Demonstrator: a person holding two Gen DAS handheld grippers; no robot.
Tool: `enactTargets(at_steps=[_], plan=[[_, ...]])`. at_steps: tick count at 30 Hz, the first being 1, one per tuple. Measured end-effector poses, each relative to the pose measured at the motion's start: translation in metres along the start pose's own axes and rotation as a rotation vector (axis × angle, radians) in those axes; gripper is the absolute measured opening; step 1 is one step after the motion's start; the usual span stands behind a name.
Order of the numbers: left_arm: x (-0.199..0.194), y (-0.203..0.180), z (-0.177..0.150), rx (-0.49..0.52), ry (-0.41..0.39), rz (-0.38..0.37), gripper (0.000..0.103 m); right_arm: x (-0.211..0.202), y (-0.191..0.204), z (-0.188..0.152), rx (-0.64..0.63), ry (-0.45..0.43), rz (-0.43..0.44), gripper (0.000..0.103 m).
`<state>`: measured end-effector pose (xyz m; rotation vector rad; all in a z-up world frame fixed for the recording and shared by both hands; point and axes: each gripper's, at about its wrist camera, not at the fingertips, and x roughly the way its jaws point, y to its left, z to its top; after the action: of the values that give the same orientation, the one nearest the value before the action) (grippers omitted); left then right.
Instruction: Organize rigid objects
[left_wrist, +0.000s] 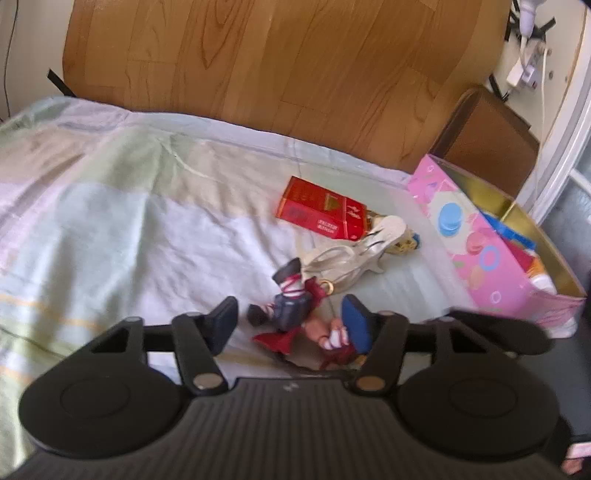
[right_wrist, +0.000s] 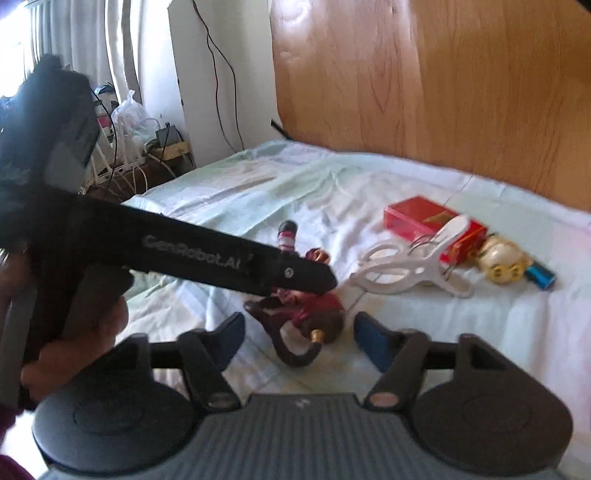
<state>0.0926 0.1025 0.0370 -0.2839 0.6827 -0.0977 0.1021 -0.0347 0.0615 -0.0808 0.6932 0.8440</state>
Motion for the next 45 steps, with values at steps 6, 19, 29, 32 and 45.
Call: enactTargets(at_steps=[6, 19, 29, 32, 45], plan=[[-0.017, -0.026, 0.013, 0.041, -0.034, -0.015, 0.052, -0.022, -0.002, -0.004, 0.01, -0.099, -0.042, 0.049], [0.034, -0.215, 0.053, 0.347, -0.055, -0.293, 0.047, -0.147, -0.116, -0.021, 0.156, -0.31, -0.381, 0.049], [0.113, -0.341, 0.039, 0.463, 0.033, -0.394, 0.047, -0.199, -0.215, -0.06, 0.316, -0.305, -0.589, 0.049], [0.132, -0.359, 0.034, 0.492, 0.047, -0.404, 0.047, -0.207, -0.235, -0.071, 0.357, -0.292, -0.622, 0.049], [0.13, -0.365, 0.03, 0.513, 0.03, -0.331, 0.049, -0.211, -0.235, -0.067, 0.369, -0.314, -0.747, 0.058]])
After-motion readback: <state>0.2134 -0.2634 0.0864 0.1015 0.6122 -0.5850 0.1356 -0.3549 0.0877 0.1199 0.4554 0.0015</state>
